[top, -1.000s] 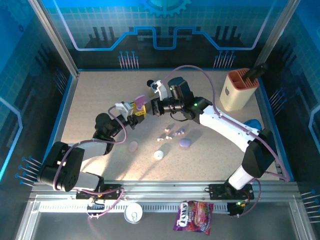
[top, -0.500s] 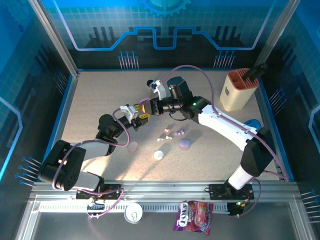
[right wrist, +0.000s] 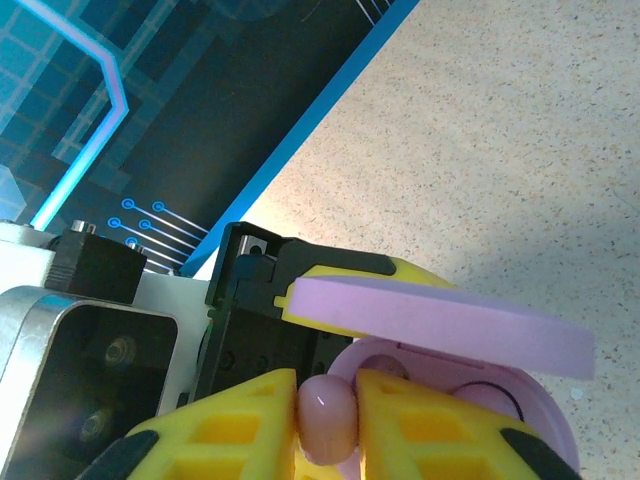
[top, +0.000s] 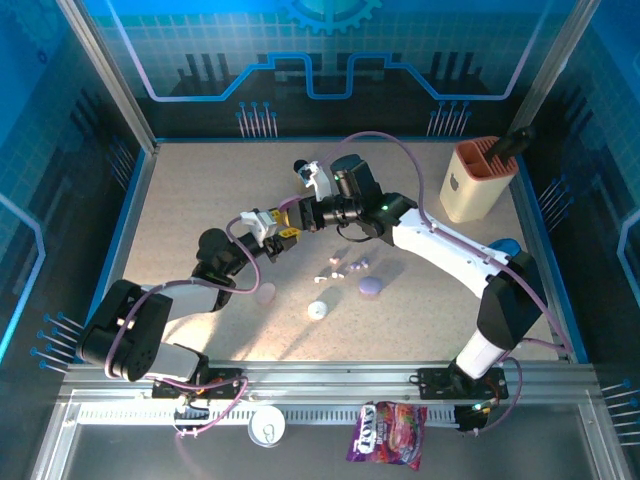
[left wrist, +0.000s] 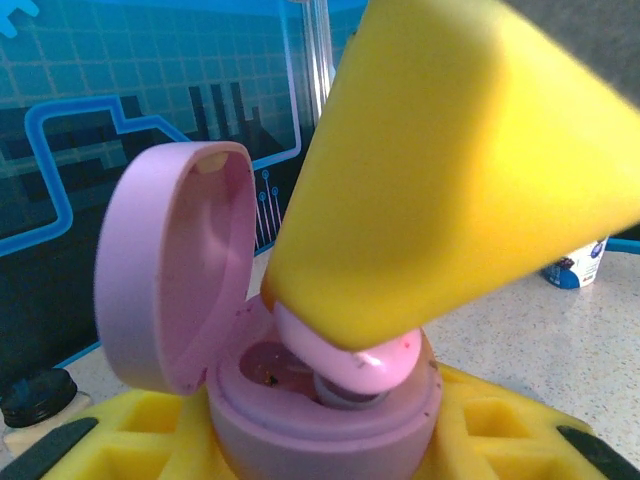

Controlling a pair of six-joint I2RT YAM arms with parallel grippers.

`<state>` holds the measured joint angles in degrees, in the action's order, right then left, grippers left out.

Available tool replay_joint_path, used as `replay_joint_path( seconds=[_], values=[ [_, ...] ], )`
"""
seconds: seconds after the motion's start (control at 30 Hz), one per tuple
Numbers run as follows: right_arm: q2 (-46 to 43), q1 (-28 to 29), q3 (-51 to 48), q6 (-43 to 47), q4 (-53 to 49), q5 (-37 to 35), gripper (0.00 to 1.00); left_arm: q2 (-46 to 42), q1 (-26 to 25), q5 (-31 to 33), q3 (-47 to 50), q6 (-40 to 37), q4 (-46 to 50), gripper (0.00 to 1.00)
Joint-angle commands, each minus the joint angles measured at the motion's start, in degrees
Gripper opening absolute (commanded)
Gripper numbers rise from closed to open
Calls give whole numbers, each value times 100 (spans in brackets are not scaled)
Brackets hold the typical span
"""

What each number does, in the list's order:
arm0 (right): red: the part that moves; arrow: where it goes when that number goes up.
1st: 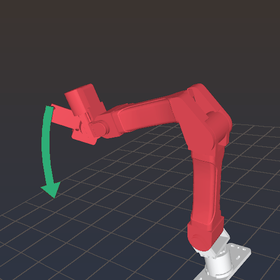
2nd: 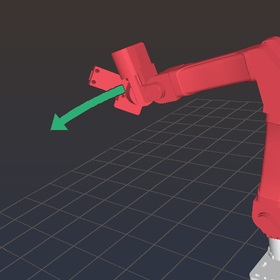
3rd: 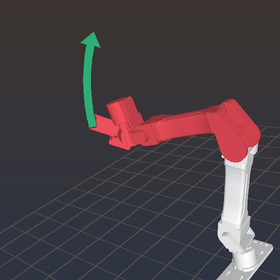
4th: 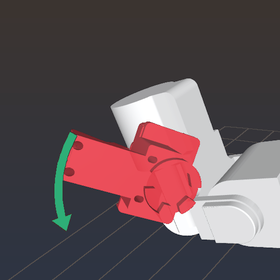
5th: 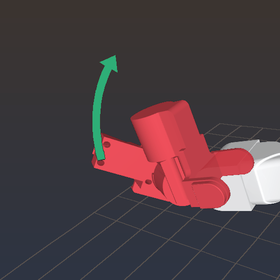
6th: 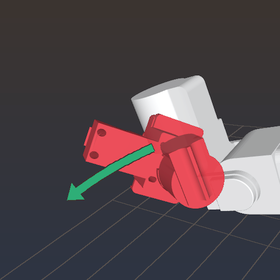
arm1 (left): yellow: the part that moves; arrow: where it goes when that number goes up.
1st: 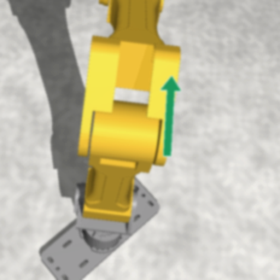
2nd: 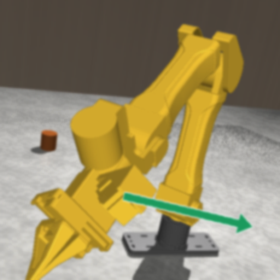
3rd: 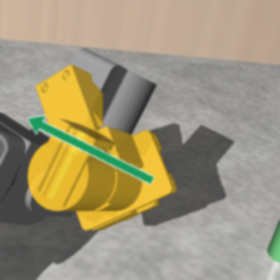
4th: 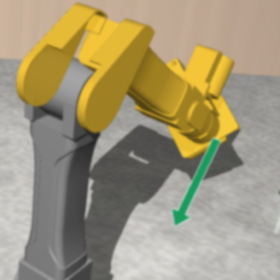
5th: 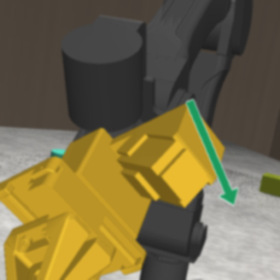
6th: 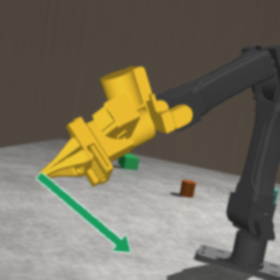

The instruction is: Insert the wireless bluetooth earbuds into the charging case

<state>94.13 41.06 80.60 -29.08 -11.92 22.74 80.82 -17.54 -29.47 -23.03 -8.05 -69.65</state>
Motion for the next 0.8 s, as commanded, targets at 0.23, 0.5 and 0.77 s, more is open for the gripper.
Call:
replay_joint_path(
  seconds=[0.23, 0.5, 0.77],
  values=[
    [20, -54, 79, 157, -297, -477, 28, -101, -57, -15, -32, -50, -238, 37],
    [-290, -37, 23, 213, -117, -319, 39, -1, -58, 24, -16, -108, -266, 36],
    [-502, -42, 179, 426, -257, -287, 40, 22, -57, 109, 53, -416, -174, 37]
  ],
)
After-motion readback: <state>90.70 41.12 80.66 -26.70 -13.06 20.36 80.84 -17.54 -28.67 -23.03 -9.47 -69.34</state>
